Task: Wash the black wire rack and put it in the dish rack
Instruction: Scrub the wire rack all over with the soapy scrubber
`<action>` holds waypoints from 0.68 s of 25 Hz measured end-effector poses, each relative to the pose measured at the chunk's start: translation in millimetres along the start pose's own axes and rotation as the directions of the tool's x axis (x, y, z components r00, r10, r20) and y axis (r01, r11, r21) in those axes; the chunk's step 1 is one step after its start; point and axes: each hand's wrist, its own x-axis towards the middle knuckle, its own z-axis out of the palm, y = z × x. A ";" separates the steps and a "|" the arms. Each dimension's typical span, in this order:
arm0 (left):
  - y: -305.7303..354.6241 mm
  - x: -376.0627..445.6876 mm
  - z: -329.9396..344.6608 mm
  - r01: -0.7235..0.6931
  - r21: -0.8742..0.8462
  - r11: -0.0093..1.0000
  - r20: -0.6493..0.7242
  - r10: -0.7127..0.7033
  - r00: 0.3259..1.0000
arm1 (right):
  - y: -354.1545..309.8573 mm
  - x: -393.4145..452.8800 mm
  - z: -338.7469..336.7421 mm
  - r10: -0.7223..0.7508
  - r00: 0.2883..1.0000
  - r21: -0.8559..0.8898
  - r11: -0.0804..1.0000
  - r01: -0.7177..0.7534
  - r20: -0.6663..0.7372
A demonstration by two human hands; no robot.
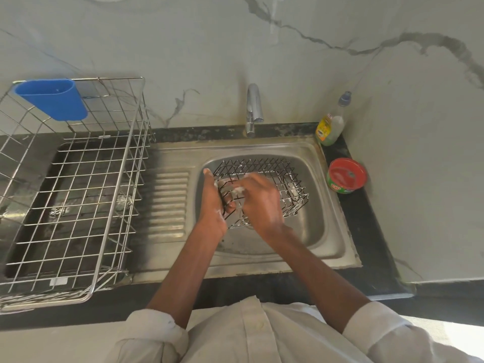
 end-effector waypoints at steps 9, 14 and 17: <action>1.7 -2.9 3.1 -0.014 0.012 1.000 0.031 0.014 0.999 | 5.4 -9.2 -5.4 -0.113 0.994 0.007 0.994 0.113 0.016; 0.4 2.7 -4.7 -0.025 -0.043 0.999 -0.061 0.022 0.998 | 84.5 -10.2 -40.0 0.507 0.851 -0.094 0.849 -0.521 -0.140; -0.5 4.7 -3.4 -0.047 -0.069 0.996 -0.102 0.040 0.994 | 74.7 -4.1 -36.2 0.548 0.824 -0.061 0.826 -0.560 -0.147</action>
